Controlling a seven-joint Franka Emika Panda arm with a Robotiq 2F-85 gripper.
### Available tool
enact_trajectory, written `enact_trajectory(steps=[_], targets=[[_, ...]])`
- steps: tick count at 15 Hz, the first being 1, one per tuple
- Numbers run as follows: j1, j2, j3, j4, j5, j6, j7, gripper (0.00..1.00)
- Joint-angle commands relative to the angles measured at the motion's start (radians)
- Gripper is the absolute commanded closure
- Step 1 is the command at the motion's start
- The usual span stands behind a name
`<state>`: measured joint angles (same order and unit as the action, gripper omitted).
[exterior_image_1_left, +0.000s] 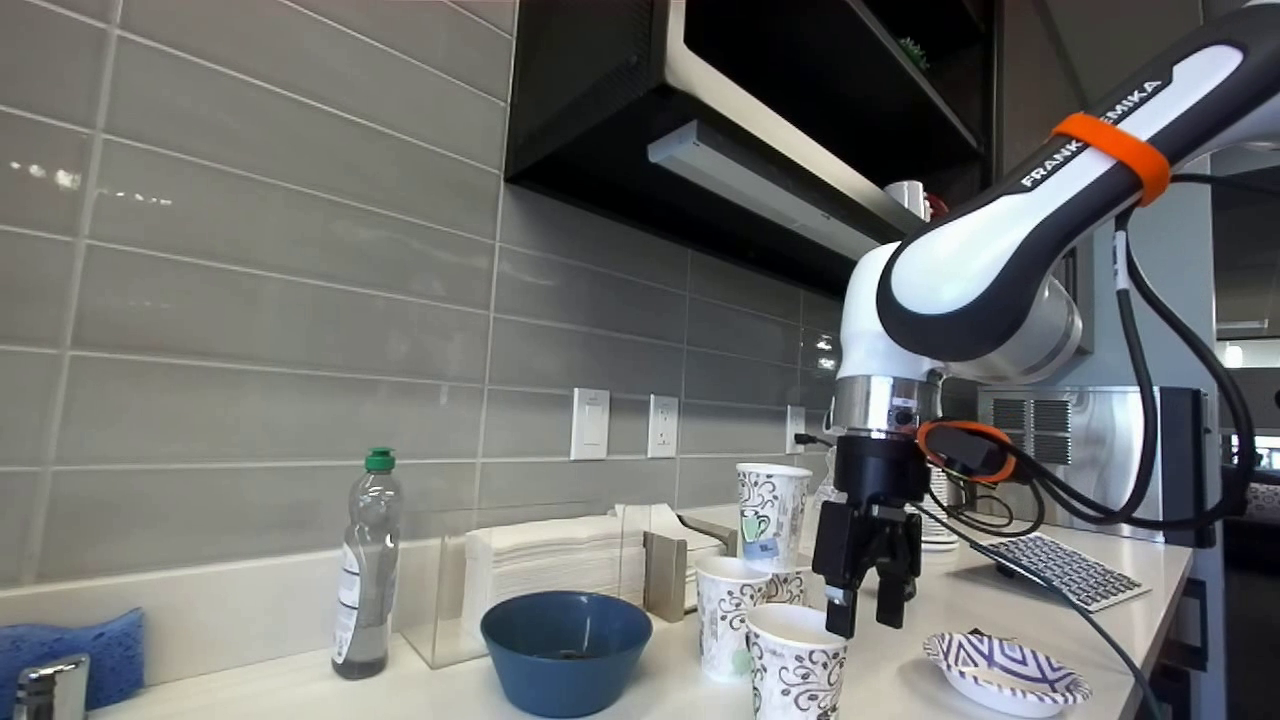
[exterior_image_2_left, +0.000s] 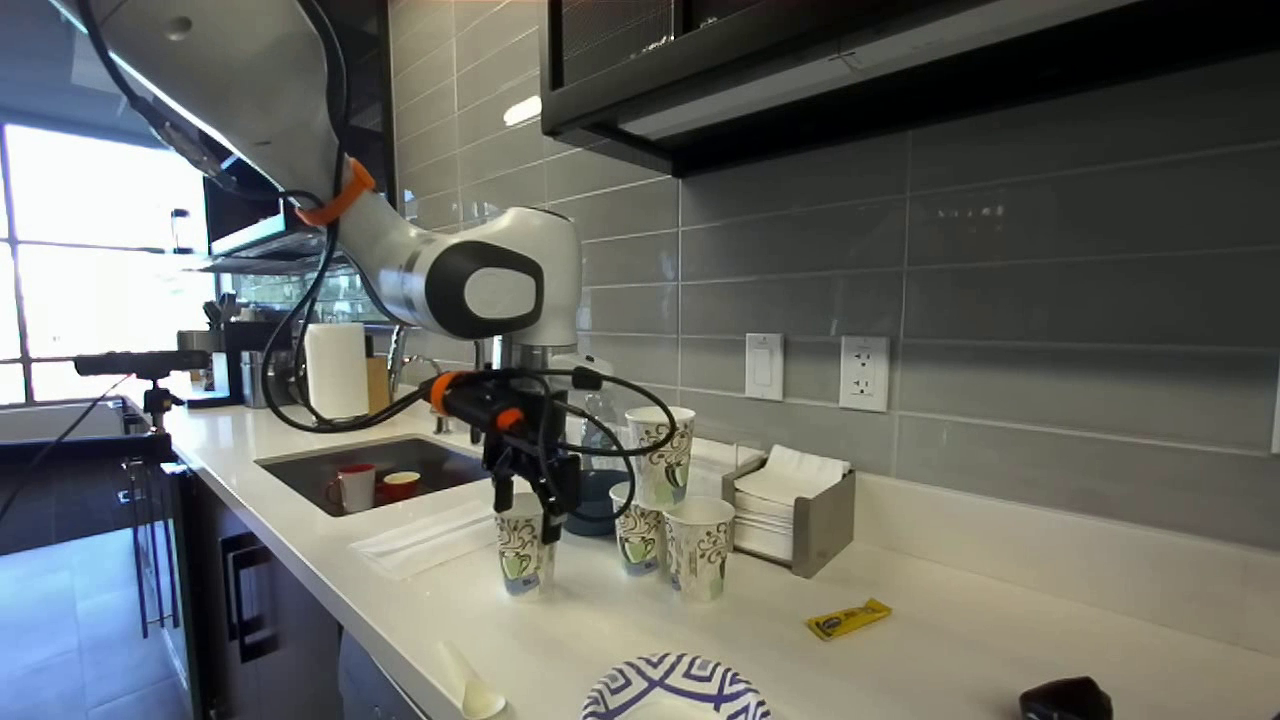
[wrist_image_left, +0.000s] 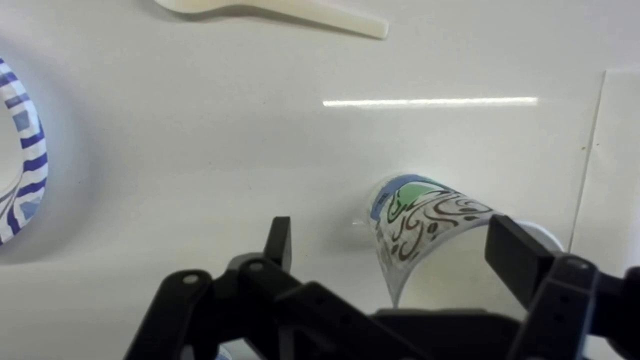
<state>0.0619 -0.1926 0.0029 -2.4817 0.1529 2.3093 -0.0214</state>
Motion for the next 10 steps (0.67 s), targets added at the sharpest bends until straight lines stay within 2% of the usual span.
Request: enact_trajectory(steps=[1,8,9,10], targets=[[-0.015,0.026,0.001,0.021,0.014,0.010,0.027,0.00],[-0.018,0.044,0.001,0.041,0.024,0.010,0.059,0.00],[-0.018,0.048,0.002,0.045,0.023,0.010,0.063,0.25],[-0.019,0.052,0.002,0.048,0.022,0.009,0.068,0.26]])
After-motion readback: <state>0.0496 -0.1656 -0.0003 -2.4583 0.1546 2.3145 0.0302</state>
